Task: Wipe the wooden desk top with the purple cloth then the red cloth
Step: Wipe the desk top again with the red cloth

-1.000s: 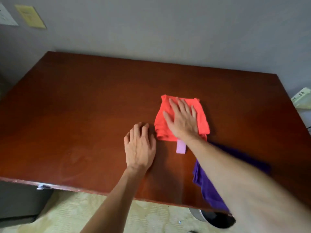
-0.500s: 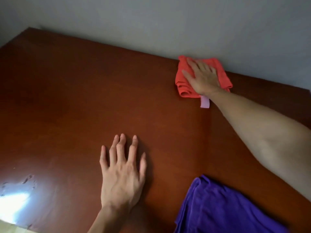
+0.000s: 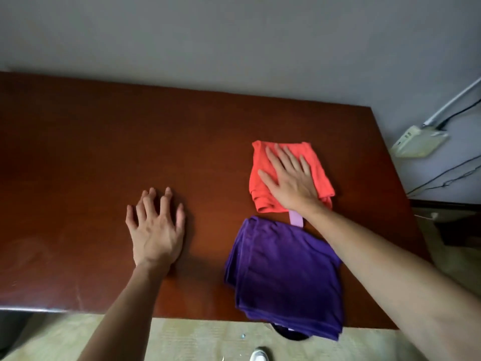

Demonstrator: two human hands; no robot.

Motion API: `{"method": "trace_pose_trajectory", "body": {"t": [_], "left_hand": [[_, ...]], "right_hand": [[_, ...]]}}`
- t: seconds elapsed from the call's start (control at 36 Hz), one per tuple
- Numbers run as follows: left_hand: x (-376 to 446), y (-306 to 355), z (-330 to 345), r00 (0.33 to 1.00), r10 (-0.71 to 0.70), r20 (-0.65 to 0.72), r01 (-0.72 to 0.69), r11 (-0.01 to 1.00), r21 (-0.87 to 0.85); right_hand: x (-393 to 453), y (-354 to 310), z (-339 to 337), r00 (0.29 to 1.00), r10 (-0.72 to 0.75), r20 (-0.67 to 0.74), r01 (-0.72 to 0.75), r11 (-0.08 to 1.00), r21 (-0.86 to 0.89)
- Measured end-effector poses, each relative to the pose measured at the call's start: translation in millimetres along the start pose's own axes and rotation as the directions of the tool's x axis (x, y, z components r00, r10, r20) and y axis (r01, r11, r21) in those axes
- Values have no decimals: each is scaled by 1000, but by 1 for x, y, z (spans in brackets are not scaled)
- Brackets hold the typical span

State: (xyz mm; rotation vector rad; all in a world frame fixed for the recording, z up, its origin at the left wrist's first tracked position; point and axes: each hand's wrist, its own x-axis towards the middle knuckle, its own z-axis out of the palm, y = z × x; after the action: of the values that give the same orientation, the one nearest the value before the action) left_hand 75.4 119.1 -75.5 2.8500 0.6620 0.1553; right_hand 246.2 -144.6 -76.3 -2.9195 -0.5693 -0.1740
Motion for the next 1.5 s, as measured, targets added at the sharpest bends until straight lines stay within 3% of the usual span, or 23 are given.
{"method": "trace_pose_trajectory", "body": {"t": [0.31,0.5,0.69,0.89,1.11,1.36,1.5], "left_hand": [[3,5,5,999,-28,-18,29,998,62],[9,11,11,992,115,-50,-111,990,83],[10,7,11,984,156,-91,-155,988,23],[8,8,12,980,177,-94,-170,983,71],[5,12,6,987,154,-51,-147,982,119],[6,21,-3,987,161,20,-161,957,242],[13,75,-7,982,190,17,-190,964,183]], "right_hand": [[-4,16,3,999,-26,-37,27,1000,7],[91,51,5,1000,-16,-11,16,1000,23],[195,98,7,999,-31,25,30,999,34],[208,114,1,996,-72,60,70,997,41],[132,129,-7,998,-43,41,42,999,23],[-49,143,-29,997,63,-40,-64,998,-29],[-131,139,-38,991,121,-58,-124,991,-58]]}}
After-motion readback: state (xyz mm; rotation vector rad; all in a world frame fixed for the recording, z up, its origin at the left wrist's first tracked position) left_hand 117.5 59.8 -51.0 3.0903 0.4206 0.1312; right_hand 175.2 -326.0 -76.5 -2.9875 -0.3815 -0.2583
